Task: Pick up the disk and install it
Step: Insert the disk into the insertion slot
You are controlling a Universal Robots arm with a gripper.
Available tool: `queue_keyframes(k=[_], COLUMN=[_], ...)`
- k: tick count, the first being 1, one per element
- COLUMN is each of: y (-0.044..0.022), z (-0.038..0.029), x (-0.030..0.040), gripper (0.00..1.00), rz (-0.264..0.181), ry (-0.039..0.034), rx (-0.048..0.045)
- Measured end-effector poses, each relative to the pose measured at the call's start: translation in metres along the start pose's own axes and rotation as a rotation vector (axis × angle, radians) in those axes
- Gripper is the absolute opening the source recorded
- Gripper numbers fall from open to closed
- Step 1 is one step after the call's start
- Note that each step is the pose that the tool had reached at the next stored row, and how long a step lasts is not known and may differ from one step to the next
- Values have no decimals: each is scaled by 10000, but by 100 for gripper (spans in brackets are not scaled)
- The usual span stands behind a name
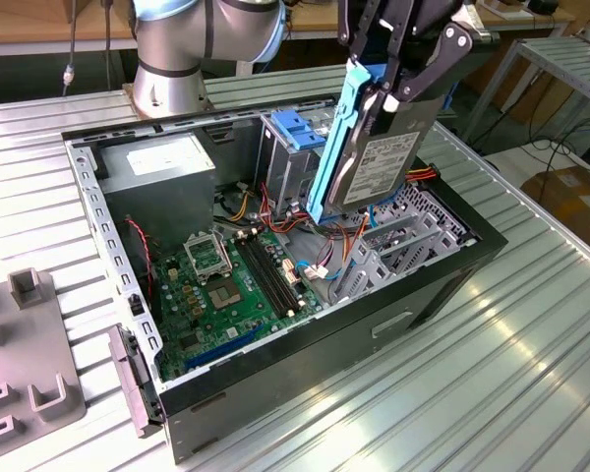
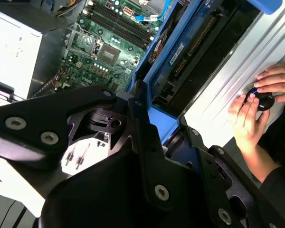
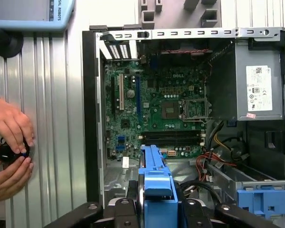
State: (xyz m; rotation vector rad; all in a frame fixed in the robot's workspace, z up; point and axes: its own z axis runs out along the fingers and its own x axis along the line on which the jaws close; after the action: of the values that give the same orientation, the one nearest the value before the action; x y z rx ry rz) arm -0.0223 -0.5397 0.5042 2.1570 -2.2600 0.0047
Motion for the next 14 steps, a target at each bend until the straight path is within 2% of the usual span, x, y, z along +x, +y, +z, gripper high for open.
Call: queue_keyframes(k=[1, 7, 9, 11, 14], y=[-21, -296, -342, -440, -532], z=[0, 2, 3, 4, 6], x=[7, 67, 77, 94, 110], gripper=[37, 37, 37, 37, 37], rz=[0, -1, 0, -1, -1], ry=[1, 1, 0, 0, 0], rx=[-1, -9, -10, -11, -11])
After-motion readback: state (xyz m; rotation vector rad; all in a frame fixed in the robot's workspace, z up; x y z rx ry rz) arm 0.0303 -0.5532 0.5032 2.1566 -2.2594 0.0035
